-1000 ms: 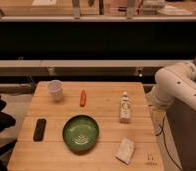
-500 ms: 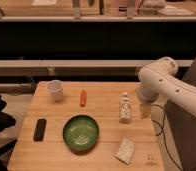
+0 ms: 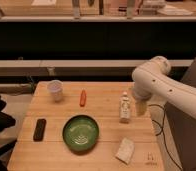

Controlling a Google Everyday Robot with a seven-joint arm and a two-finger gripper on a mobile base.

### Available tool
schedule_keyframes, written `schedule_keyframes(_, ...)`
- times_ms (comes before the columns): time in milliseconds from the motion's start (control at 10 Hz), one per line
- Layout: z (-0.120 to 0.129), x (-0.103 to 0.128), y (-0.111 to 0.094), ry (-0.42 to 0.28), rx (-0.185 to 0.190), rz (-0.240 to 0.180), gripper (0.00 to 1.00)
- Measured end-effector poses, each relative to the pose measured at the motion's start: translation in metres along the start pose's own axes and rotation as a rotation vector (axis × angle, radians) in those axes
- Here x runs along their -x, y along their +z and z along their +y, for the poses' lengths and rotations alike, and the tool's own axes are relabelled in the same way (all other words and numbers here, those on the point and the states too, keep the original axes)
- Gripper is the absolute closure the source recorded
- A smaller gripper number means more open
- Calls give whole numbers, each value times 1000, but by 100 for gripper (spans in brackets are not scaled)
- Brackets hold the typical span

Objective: Place the ceramic cup in the ceramic bowl

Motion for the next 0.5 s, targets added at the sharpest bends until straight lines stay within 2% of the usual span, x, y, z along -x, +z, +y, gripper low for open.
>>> schedule_keyframes(500, -18, 18, 0, -91, -40, 10, 20)
